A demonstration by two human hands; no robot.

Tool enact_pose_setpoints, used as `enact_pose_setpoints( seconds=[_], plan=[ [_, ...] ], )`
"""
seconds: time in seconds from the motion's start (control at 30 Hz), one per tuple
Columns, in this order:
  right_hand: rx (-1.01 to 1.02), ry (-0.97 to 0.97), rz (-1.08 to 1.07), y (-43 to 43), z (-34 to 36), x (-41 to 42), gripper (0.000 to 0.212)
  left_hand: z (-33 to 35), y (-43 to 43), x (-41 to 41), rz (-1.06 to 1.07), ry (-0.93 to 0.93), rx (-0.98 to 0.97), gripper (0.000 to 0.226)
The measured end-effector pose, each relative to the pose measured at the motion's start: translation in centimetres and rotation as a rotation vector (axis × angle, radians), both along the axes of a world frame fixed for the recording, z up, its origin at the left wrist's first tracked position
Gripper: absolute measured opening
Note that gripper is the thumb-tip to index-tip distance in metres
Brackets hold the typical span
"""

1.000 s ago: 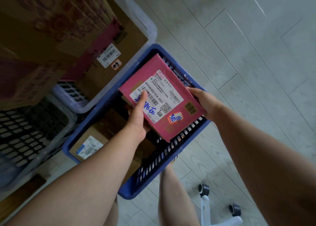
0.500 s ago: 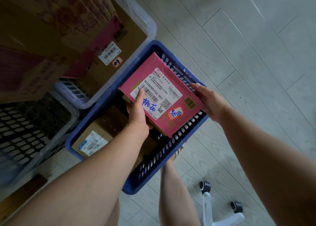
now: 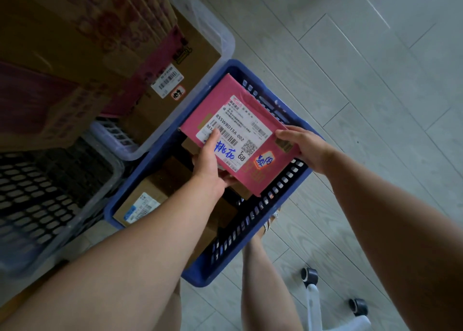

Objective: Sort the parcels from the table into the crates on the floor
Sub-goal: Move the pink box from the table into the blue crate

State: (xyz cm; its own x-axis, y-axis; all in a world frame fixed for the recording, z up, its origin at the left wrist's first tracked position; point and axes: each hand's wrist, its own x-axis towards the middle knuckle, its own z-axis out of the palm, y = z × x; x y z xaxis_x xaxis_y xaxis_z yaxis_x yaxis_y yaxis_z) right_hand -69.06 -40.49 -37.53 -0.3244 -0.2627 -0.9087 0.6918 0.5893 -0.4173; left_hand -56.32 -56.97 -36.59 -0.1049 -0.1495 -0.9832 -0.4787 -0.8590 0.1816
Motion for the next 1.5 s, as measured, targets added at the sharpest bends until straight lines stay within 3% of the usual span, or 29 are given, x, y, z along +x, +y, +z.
enact_pose_setpoints(
  seconds=[0.1,0.2,0.4,0.63,0.83,1.03,1.27,1.5],
  plan=[
    [-0.04,0.029,0.005,0.0,0.3,0.5,0.034,0.0,0.2,0.3,-0.015,-0.006,-0.005,0.045],
    [-0.062,0.059,-0.003,0.0,1.0,1.0,0.025,0.6,0.6,0.6,-0.043,-0.019,-0.01,0.033],
    [0.03,0.198,-0.072,-0.5,2.0,0.4,0.027,2.1,0.5,-0.4,-0.197,0.009,-0.033,0.034],
    [0.117,0.262,0.115,-1.1,2.6,0.4,0.036,2.7,1.2,-0.4,-0.164,-0.019,0.003,0.015],
    [0.14,0.326,0.161,-1.9,2.2,1.2,0.038,2.1,0.4,0.7,-0.189,-0.015,-0.014,0.025],
    [0.214,0.408,0.114,-1.9,4.0,2.2,0.062,3.4,0.6,2.1,-0.311,-0.111,-0.057,0.048],
    [0.212,0.453,0.039,-4.7,14.1,5.2,0.058,14.1,-5.1,3.4,-0.316,-0.07,-0.152,0.055],
    [0.118,0.516,0.024,-11.4,29.0,7.8,0.043,30.2,-11.7,4.6,-0.391,0.084,-0.489,0.056]
  ],
)
